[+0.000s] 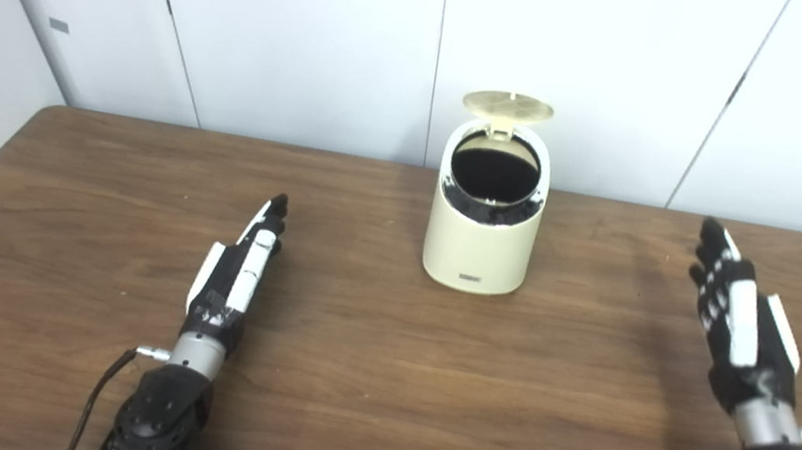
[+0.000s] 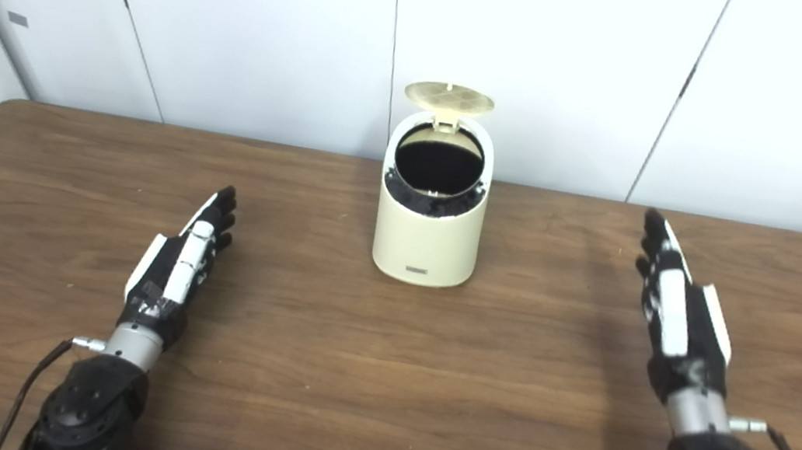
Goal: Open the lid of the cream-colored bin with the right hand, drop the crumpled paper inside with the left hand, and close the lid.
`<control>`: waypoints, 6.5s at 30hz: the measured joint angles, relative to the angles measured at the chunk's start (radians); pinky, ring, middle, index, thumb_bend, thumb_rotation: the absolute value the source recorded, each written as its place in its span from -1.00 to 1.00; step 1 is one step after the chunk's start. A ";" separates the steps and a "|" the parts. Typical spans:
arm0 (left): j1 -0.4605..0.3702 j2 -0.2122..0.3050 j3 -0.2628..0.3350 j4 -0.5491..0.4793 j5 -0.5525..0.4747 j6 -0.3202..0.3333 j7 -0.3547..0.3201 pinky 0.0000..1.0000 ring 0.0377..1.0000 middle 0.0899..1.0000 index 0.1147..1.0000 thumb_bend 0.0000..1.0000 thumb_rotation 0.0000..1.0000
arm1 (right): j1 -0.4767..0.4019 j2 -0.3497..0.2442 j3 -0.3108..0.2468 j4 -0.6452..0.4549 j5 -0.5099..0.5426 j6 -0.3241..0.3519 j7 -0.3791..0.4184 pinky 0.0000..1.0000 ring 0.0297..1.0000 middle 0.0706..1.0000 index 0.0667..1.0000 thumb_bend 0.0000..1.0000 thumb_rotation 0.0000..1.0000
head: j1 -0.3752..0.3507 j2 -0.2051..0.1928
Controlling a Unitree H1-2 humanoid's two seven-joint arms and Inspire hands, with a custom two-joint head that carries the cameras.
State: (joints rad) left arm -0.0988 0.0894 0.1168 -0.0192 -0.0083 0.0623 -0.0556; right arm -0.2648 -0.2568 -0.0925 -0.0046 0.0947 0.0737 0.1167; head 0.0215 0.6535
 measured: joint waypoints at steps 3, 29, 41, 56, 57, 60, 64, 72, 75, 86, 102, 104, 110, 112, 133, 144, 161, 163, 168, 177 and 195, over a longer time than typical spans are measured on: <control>0.001 -0.001 -0.005 0.013 -0.001 -0.020 0.004 1.00 1.00 1.00 1.00 0.08 0.99 | -0.047 -0.006 0.017 -0.005 -0.040 0.010 -0.001 1.00 0.99 0.96 0.97 0.35 1.00 | 0.000 -0.002; 0.007 0.006 -0.010 0.072 -0.075 -0.107 -0.002 1.00 1.00 1.00 1.00 -0.04 0.91 | -0.346 -0.024 0.229 -0.095 -0.388 0.211 0.038 0.57 0.82 0.84 0.75 0.32 1.00 | -0.144 -0.072; -0.001 0.010 -0.013 0.088 -0.084 -0.117 -0.004 0.97 1.00 1.00 1.00 -0.01 0.87 | -0.427 -0.036 0.287 -0.054 -0.478 0.211 0.077 0.64 0.78 0.81 0.78 0.24 1.00 | -0.123 -0.133; -0.014 0.004 -0.019 0.116 -0.071 -0.131 0.005 0.97 1.00 1.00 1.00 0.07 0.83 | -0.429 -0.078 0.335 -0.025 -0.510 0.161 0.159 0.76 0.85 0.85 0.79 0.07 1.00 | -0.075 -0.190; -0.014 0.004 -0.021 0.116 -0.069 -0.131 0.006 0.96 1.00 1.00 1.00 0.07 0.83 | -0.429 -0.081 0.341 -0.025 -0.516 0.157 0.164 0.76 0.85 0.85 0.80 0.07 1.00 | -0.072 -0.189; -0.013 0.004 -0.023 0.117 -0.063 -0.135 0.011 0.93 1.00 1.00 1.00 0.07 0.83 | -0.429 -0.086 0.357 -0.025 -0.538 0.154 0.184 0.73 0.82 0.83 0.79 0.08 1.00 | -0.071 -0.189; -0.013 0.002 -0.024 0.117 -0.063 -0.135 0.013 0.92 1.00 1.00 1.00 0.09 0.81 | -0.429 -0.096 0.362 -0.025 -0.549 0.149 0.201 0.72 0.83 0.83 0.78 0.11 1.00 | -0.063 -0.186; -0.015 -0.001 -0.023 0.120 -0.065 -0.138 0.013 0.85 0.98 1.00 1.00 0.09 0.76 | -0.428 -0.111 0.392 -0.033 -0.583 0.146 0.240 0.74 0.90 0.84 0.78 0.19 1.00 | -0.057 -0.181; -0.017 -0.003 -0.022 0.122 -0.065 -0.138 0.013 0.84 0.99 1.00 1.00 0.11 0.73 | -0.426 -0.113 0.398 -0.039 -0.592 0.144 0.252 0.78 0.94 0.85 0.77 0.17 1.00 | -0.057 -0.176; -0.018 -0.009 -0.021 0.122 -0.065 -0.137 0.013 0.85 1.00 1.00 1.00 0.12 0.73 | -0.395 -0.138 0.400 -0.080 -0.614 0.132 0.300 0.84 1.00 0.88 0.78 0.24 1.00 | -0.051 -0.160; -0.020 -0.013 -0.036 0.122 -0.019 -0.135 0.029 1.00 1.00 1.00 1.00 0.11 0.83 | -0.344 -0.178 0.437 -0.113 -0.722 0.040 0.315 0.96 1.00 0.91 0.79 0.26 1.00 | -0.041 -0.153; -0.020 -0.014 -0.042 0.120 0.000 -0.134 0.038 1.00 1.00 1.00 1.00 0.12 0.87 | -0.331 -0.178 0.442 -0.119 -0.735 0.038 0.317 0.99 1.00 0.91 0.78 0.25 1.00 | -0.040 -0.150; -0.019 -0.021 -0.056 0.111 0.034 -0.113 0.061 1.00 1.00 1.00 1.00 0.10 0.90 | -0.323 -0.181 0.455 -0.126 -0.784 0.003 0.318 1.00 1.00 0.91 0.75 0.27 1.00 | -0.032 -0.144; -0.019 -0.022 -0.061 0.110 0.045 -0.114 0.066 1.00 1.00 1.00 1.00 0.10 0.91 | -0.321 -0.180 0.463 -0.126 -0.807 -0.002 0.317 1.00 1.00 0.92 0.74 0.29 1.00 | -0.031 -0.143; -0.018 -0.034 -0.069 0.107 0.066 -0.123 0.077 1.00 1.00 1.00 1.00 0.03 0.81 | -0.300 -0.181 0.489 -0.122 -0.970 -0.086 0.271 1.00 1.00 0.95 0.77 0.26 1.00 | -0.006 -0.107; -0.018 -0.045 -0.067 0.101 0.062 -0.113 0.080 1.00 1.00 1.00 1.00 -0.01 0.79 | -0.292 -0.197 0.502 -0.122 -1.049 -0.145 0.229 1.00 1.00 0.96 0.74 0.26 1.00 | -0.002 -0.098; -0.015 -0.051 -0.066 0.094 0.051 -0.104 0.084 1.00 1.00 1.00 1.00 0.00 0.77 | -0.285 -0.200 0.498 -0.119 -1.043 -0.157 0.220 1.00 1.00 0.99 0.71 0.24 1.00 | 0.006 -0.084; -0.014 -0.053 -0.066 0.093 0.051 -0.100 0.087 1.00 1.00 1.00 1.00 0.02 0.79 | -0.285 -0.198 0.495 -0.119 -1.041 -0.156 0.221 1.00 1.00 0.99 0.66 0.25 1.00 | 0.006 -0.084; -0.012 -0.056 -0.067 0.088 0.051 -0.099 0.091 1.00 1.00 1.00 1.00 0.06 0.78 | -0.287 -0.196 0.493 -0.125 -1.041 -0.152 0.235 1.00 1.00 1.00 0.48 0.26 1.00 | 0.008 -0.077; -0.008 -0.059 -0.068 0.083 0.051 -0.093 0.092 1.00 1.00 1.00 1.00 0.06 0.79 | -0.288 -0.195 0.491 -0.125 -1.038 -0.150 0.239 1.00 1.00 1.00 0.53 0.26 1.00 | 0.009 -0.074; -0.004 -0.058 -0.067 0.077 0.033 -0.083 0.090 1.00 1.00 1.00 1.00 -0.37 0.30 | -0.235 -0.133 0.428 -0.104 -0.953 -0.131 0.228 1.00 1.00 1.00 1.00 0.24 1.00 | 0.017 -0.072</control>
State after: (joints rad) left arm -0.1026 0.0318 0.0501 0.0578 0.0242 -0.0206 0.0340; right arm -0.5002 -0.3899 0.3357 -0.1082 -0.8579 -0.0574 0.3447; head 0.0383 0.5814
